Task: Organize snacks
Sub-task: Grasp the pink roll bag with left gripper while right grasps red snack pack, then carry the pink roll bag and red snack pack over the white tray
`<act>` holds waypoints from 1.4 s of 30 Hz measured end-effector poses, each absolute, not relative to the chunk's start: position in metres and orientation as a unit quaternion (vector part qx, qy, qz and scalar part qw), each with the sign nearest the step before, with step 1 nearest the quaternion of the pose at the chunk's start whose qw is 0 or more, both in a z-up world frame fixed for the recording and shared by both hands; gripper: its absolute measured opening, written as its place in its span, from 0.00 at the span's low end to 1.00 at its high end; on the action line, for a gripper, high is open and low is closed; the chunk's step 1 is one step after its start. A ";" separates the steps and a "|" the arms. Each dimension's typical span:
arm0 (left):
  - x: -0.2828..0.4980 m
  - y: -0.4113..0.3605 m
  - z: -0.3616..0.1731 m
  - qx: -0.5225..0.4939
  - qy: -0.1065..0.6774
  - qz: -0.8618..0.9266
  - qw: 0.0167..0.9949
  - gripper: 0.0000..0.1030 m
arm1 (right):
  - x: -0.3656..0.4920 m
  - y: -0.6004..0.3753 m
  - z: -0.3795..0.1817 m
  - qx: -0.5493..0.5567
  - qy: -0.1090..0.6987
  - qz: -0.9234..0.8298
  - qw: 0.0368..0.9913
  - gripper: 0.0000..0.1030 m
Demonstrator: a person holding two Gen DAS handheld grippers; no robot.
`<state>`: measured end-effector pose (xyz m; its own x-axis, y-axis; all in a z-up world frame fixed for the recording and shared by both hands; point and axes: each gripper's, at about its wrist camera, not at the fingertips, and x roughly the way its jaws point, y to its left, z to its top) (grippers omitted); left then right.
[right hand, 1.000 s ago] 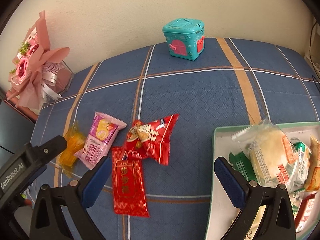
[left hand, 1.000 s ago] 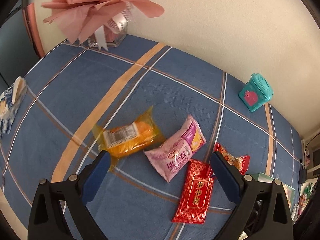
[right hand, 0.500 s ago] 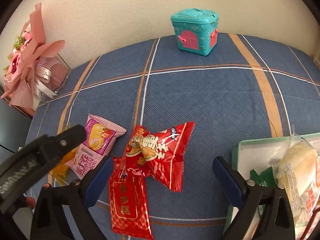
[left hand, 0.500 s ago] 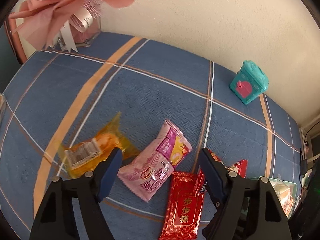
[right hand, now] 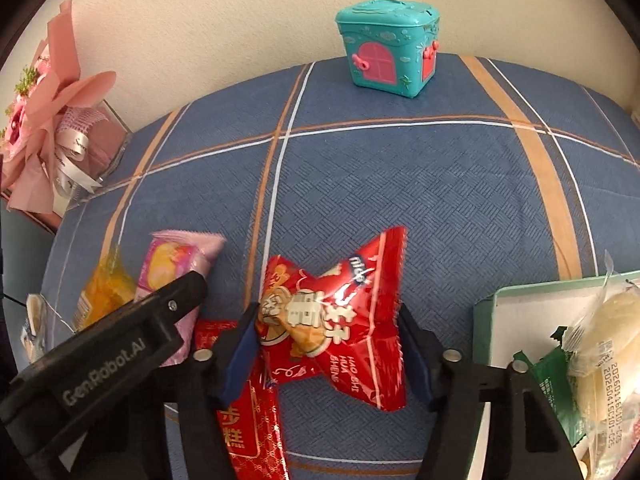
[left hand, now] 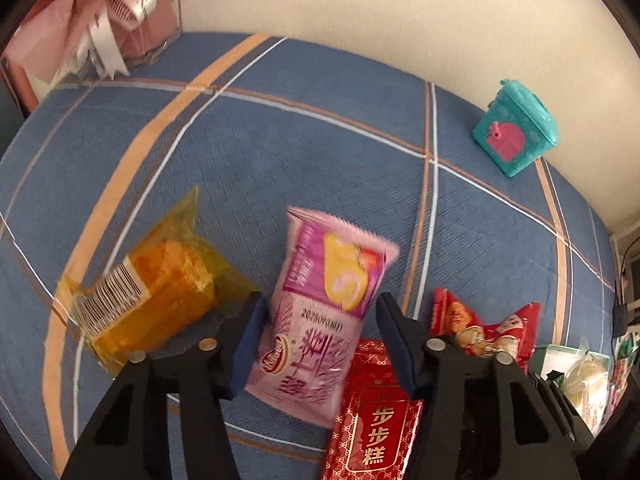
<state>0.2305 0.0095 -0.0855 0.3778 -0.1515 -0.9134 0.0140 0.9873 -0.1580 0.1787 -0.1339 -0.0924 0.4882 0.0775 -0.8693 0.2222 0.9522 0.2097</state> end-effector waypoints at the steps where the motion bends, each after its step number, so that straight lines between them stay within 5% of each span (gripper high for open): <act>1: 0.231 0.011 -0.087 -0.069 0.558 -0.049 0.825 0.49 | 0.179 -0.133 -0.093 0.148 0.504 -0.043 0.850 0.58; 9: 0.230 0.017 -0.086 -0.081 0.562 -0.041 0.822 0.38 | 0.174 -0.140 -0.090 0.159 0.502 -0.051 0.849 0.57; 42: 0.142 0.014 -0.011 -0.078 0.519 -0.045 0.850 0.38 | 0.083 -0.142 -0.022 0.148 0.480 -0.058 0.863 0.57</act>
<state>0.1416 0.0140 -0.0112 0.4577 -0.1576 -0.8750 -0.0044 0.9838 -0.1795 0.0828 -0.1422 -0.0223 0.5328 0.0419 -0.8452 0.2415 0.9497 0.1993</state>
